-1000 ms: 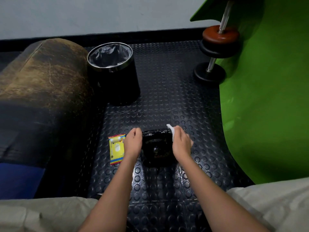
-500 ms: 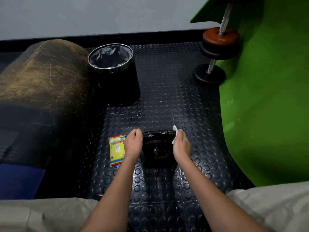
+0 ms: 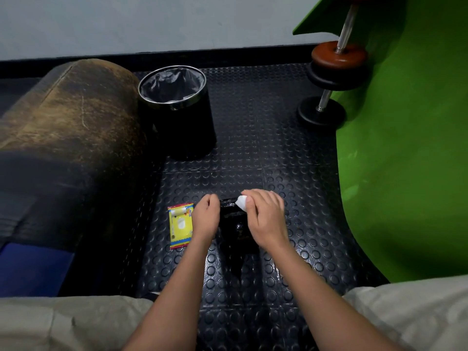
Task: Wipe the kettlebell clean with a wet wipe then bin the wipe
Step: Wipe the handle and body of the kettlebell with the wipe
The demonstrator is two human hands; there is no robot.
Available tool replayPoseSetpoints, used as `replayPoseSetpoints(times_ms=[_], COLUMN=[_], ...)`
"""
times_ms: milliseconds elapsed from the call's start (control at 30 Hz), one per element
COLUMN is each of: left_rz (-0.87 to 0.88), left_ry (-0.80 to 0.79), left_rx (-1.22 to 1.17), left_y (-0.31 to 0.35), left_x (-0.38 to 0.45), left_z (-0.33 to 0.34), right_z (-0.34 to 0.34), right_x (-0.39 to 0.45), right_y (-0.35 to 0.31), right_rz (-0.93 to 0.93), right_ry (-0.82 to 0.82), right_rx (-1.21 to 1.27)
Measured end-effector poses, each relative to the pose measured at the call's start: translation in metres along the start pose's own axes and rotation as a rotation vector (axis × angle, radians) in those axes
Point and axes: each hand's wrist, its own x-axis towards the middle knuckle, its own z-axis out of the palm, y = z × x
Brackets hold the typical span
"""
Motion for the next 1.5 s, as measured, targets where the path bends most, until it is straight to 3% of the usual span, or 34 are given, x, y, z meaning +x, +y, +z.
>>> replayPoseSetpoints(times_ms=[133,200,300,367,500,667,900,1133,1333,1500], left_rz=[-0.010,-0.008,-0.010,-0.010,-0.010,-0.004,0.012,-0.002,-0.009,-0.049], left_ry=[-0.006,-0.008,-0.012,-0.016,-0.019,-0.005,-0.017,-0.006,0.030,0.028], left_rx=[0.020,0.013,0.006,0.006,0.002,0.007,0.028,0.028,-0.001,-0.057], left_y=[-0.002,-0.002,-0.002,-0.002,-0.003,-0.004,-0.006,-0.006,-0.013,-0.011], left_x=[0.002,0.002,0.002,0.002,0.004,0.004,0.007,0.005,0.013,0.008], left_z=[0.001,0.001,0.001,0.001,0.002,0.002,0.001,0.002,0.007,0.007], right_z=[-0.002,-0.005,-0.016,-0.021,-0.015,0.002,0.007,0.002,-0.001,0.005], right_x=[-0.003,-0.002,0.011,0.020,0.019,0.011,-0.003,-0.010,0.009,0.007], right_y=[0.007,0.005,-0.003,-0.008,-0.014,-0.022,-0.012,0.004,-0.008,-0.021], right_rz=[0.185,0.312,0.652,0.734,0.606,0.267,-0.030,0.211,0.651,0.407], right_ry=[0.049,0.013,-0.055,-0.095,-0.082,0.025,-0.044,0.073,0.060,0.099], right_rx=[0.071,0.149,0.421,0.416,0.193,-0.044,-0.104,0.167,0.386,0.012])
